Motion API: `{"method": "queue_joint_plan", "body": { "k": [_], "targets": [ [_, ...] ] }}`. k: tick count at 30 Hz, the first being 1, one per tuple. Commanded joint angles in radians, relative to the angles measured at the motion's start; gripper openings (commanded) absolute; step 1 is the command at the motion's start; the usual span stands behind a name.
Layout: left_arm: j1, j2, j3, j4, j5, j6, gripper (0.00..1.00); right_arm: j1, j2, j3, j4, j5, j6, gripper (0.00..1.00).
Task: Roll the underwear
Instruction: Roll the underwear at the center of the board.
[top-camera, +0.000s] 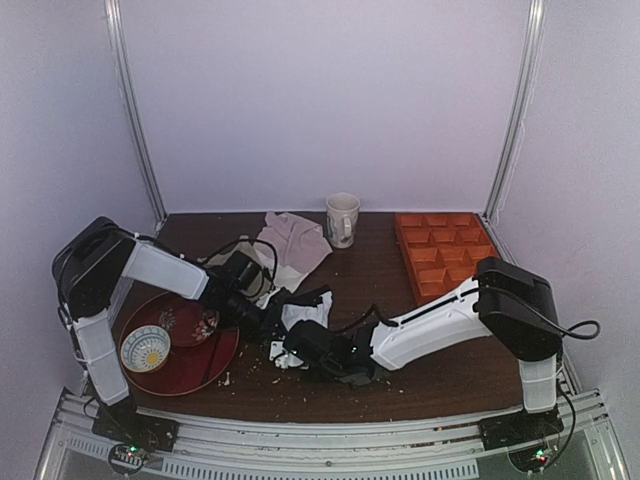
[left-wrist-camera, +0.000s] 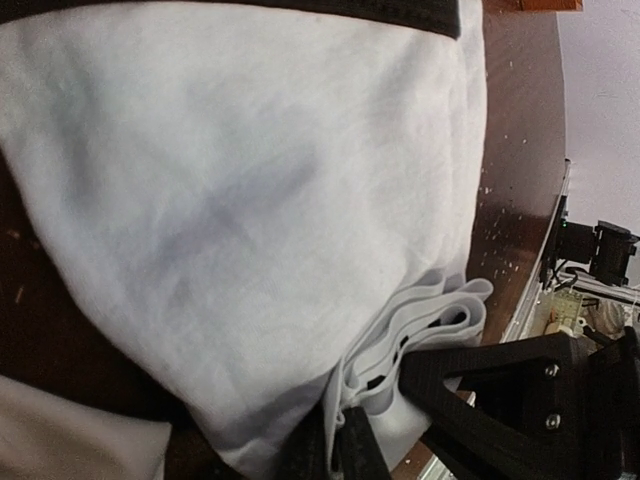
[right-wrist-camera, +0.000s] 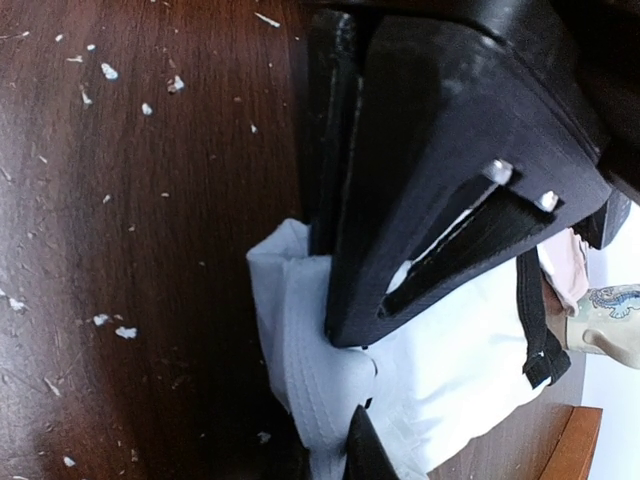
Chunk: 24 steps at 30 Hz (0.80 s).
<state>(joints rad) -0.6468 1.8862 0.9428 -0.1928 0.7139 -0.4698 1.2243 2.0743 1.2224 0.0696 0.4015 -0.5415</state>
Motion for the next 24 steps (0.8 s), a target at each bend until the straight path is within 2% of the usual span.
{"method": "queue_joint_plan", "body": {
  "k": [1, 3, 7, 20, 24],
  "targets": [
    [0.003, -0.007, -0.027, -0.188, -0.064, 0.012, 0.16, -0.02, 0.024, 0.018, -0.135, 0.0, 0.073, 0.0],
    [0.012, -0.041, -0.018, -0.208, -0.075, 0.01, 0.24, -0.02, 0.012, 0.039, -0.174, -0.033, 0.109, 0.0],
    [0.041, -0.117, -0.009, -0.241, -0.107, -0.002, 0.3, -0.024, -0.007, 0.079, -0.247, -0.092, 0.176, 0.0],
    [0.094, -0.284, -0.029, -0.3, -0.202, -0.041, 0.3, -0.089, 0.017, 0.222, -0.47, -0.373, 0.289, 0.0],
    [0.099, -0.311, -0.029, -0.317, -0.216, -0.043, 0.3, -0.131, 0.059, 0.297, -0.565, -0.517, 0.309, 0.0]
  ]
}}
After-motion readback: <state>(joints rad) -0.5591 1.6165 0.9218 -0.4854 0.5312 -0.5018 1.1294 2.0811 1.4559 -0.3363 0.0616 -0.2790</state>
